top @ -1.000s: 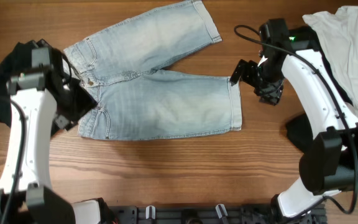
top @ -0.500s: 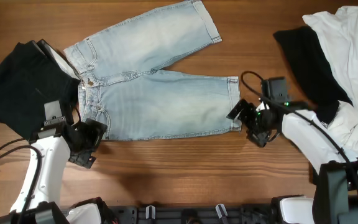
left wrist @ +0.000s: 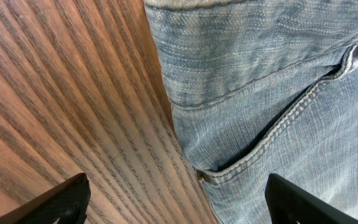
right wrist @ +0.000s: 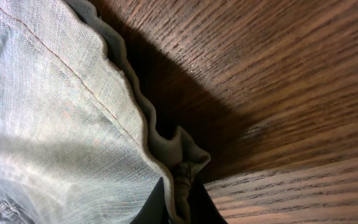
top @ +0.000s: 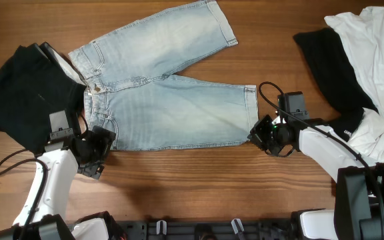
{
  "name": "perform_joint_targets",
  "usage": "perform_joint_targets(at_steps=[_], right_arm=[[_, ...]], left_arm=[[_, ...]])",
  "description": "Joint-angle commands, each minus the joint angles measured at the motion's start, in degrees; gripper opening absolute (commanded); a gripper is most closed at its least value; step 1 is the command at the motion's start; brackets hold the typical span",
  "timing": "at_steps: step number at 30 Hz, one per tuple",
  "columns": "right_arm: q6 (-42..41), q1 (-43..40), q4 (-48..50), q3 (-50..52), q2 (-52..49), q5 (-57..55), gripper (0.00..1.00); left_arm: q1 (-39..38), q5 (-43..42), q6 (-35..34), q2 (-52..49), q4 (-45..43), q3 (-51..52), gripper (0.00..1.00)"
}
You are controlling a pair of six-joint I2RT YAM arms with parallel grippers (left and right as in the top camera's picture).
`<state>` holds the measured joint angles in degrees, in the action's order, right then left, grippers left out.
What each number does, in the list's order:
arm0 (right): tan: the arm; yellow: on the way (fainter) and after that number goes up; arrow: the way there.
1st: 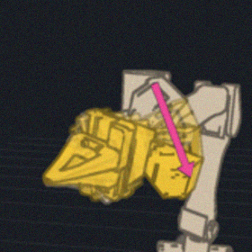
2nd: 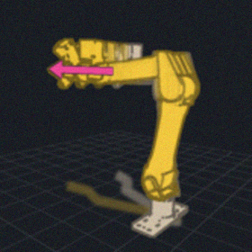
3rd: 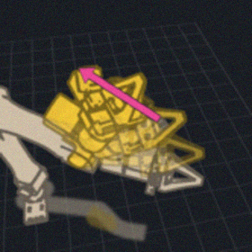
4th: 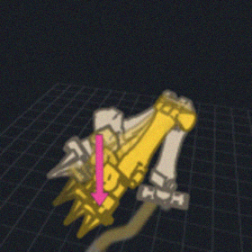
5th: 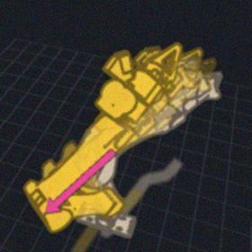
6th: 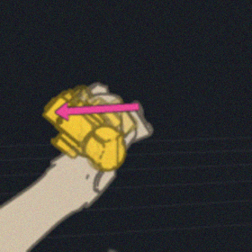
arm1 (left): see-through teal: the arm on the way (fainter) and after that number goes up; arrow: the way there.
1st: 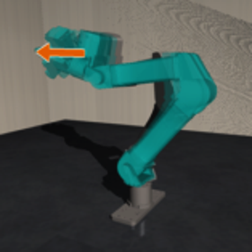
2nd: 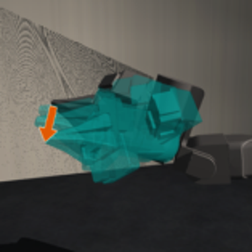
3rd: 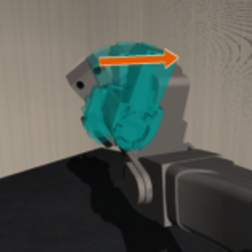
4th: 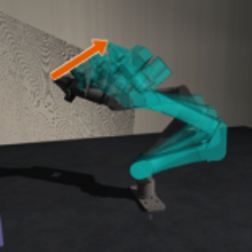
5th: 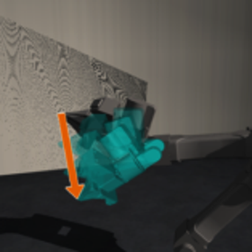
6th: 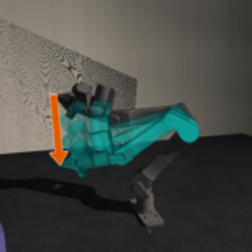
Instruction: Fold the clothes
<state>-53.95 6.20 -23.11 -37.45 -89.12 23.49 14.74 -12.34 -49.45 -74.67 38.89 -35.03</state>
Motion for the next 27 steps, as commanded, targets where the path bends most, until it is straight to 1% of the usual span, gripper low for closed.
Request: perform_joint_targets(at_steps=[1,3,4,5,7,10,13,15,17,18,19,20,21,22,24,25,27], right_arm=[[1.4,0.2,-0.3,1.0,-1.1,-2.7,0.04],[1.5,-0.3,-0.3,1.0,-1.1,-2.9,0.04],[2.1,-0.7,-0.3,1.0,-1.1,-2.9,0.04],[2.6,-1.1,-0.3,1.0,-1.1,-2.9,0.03],[3.9,-3.5,-0.6,1.0,-1.1,-3.1,0.04],[5.0,-6.8,-1.4,1.0,-1.1,-3.5,0.04],[6.5,-8.3,-1.4,1.0,-1.1,-3.5,0.05],[6.6,-8.3,-1.5,1.0,-1.1,-3.5,0.05],[6.6,-8.3,-1.5,1.0,-1.1,-3.5,0.05],[6.6,-8.3,-1.5,1.0,-1.1,-3.5,0.05],[6.6,-8.3,-1.6,1.0,-1.1,-3.5,0.05],[7.0,-8.3,-1.8,1.0,-1.1,-3.5,0.05],[7.9,-8.3,-2.0,1.0,-1.0,-3.5,0.05],[10.0,-8.5,-3.4,0.2,-1.0,-3.6,0.04],[12.6,-9.8,-8.0,-3.6,-0.9,-3.5,0.04],[15.0,-11.2,-12.0,-7.2,-0.5,-3.5,0.04],[18.4,-12.5,-17.8,-12.3,0.9,-3.6,0.04]], left_arm=[[0.2,-0.6,-0.3,0.4,-0.1,0.5,0.92],[-0.1,-0.7,-0.2,0.4,-0.2,0.5,0.94],[-0.1,-0.7,1.3,0.4,-0.9,0.5,0.95],[-0.1,0.1,2.3,0.4,-1.4,0.5,0.94],[-0.1,3.5,2.3,0.3,-1.6,0.5,0.93],[-0.1,3.7,2.3,-0.8,-2.9,0.5,0.89],[-0.2,3.2,2.3,-4.4,-4.6,0.5,0.80],[-0.5,2.3,2.3,-6.5,-6.3,0.5,0.71],[-0.8,1.6,2.3,-8.0,-7.7,0.5,0.55],[-0.8,1.5,2.3,-8.6,-8.0,0.5,0.39],[-0.8,1.4,2.4,-8.7,-7.8,0.5,0.17],[-0.8,0.7,2.6,-8.6,-6.9,0.5,0.04],[-0.7,0.2,2.8,-8.5,-5.7,0.5,0.04],[-0.7,0.1,4.8,-8.1,-2.4,0.2,0.04],[-0.8,0.1,13.2,-5.7,5.6,-2.9,0.04],[-0.8,0.2,18.0,-3.0,10.6,-6.1,0.04],[-0.8,0.2,22.3,2.5,16.3,-11.5,0.04]])
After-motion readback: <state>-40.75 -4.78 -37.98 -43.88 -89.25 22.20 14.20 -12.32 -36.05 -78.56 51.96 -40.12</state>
